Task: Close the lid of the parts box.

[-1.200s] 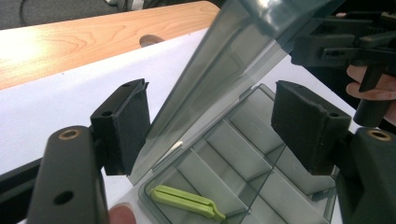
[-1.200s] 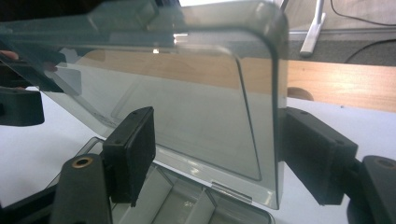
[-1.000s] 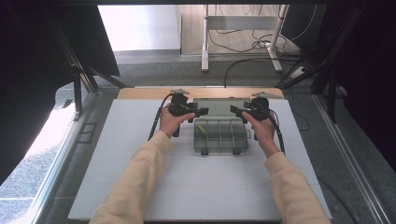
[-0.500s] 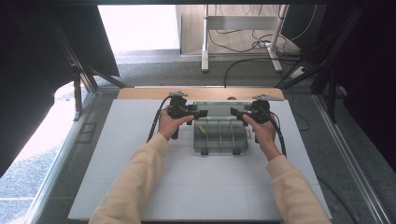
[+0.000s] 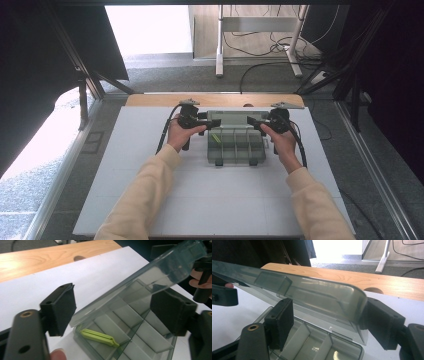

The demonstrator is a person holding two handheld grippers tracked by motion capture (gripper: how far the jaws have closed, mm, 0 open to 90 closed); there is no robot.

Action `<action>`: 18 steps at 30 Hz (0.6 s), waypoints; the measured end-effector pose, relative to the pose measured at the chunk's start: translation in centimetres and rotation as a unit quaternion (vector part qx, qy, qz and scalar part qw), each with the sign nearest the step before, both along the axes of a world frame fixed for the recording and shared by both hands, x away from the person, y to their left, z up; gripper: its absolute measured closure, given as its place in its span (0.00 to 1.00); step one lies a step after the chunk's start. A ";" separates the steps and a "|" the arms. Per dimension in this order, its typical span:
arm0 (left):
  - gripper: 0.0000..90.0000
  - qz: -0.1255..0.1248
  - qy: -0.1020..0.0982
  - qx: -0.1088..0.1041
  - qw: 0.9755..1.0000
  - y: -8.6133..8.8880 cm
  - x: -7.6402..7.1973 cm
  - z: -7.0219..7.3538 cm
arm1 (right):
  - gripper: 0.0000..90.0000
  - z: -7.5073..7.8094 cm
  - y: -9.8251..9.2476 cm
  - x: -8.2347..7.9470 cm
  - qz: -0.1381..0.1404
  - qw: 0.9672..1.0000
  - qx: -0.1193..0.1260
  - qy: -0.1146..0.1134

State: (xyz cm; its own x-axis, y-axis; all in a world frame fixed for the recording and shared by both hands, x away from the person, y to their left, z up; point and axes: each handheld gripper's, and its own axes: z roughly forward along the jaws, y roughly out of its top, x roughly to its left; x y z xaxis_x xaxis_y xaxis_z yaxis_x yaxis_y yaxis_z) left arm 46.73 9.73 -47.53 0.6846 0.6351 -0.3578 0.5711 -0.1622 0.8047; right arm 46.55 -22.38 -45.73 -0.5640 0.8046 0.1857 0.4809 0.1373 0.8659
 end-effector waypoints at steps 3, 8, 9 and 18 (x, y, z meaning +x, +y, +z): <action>0.18 0.005 -0.008 0.009 1.000 0.4 -0.5 0.2 | 0.29 0.0 0.0 0.0 0.001 1.000 0.000 0.000; 0.14 0.002 -0.019 0.031 0.999 1.5 -1.4 0.3 | 0.29 0.0 0.0 0.0 0.001 1.000 0.001 0.001; 0.13 0.002 -0.017 0.041 0.999 1.9 -1.6 0.2 | 0.29 0.0 0.0 0.0 0.002 1.000 0.000 0.001; 0.57 0.066 0.025 0.035 0.997 5.1 -1.3 -0.3 | 0.29 0.0 0.0 0.0 0.001 1.000 -0.002 0.000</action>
